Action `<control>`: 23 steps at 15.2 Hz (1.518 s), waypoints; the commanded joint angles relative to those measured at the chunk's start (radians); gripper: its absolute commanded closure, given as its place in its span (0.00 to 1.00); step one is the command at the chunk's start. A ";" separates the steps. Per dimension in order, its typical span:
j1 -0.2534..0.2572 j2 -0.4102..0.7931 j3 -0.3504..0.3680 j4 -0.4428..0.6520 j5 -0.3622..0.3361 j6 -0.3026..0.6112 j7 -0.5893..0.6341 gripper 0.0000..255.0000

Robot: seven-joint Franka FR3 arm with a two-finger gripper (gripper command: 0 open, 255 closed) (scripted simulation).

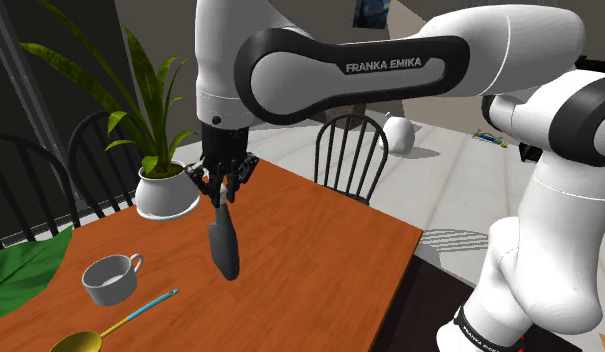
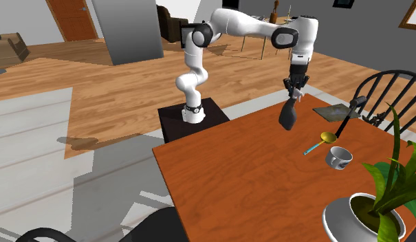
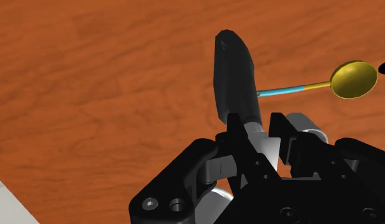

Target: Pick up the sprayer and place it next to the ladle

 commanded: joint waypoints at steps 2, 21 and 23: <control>0.042 0.065 0.022 0.057 -0.029 0.001 0.067 1.00; 0.068 0.135 0.026 -0.098 -0.067 0.219 0.133 1.00; 0.068 0.141 0.025 -0.116 -0.070 0.243 0.137 1.00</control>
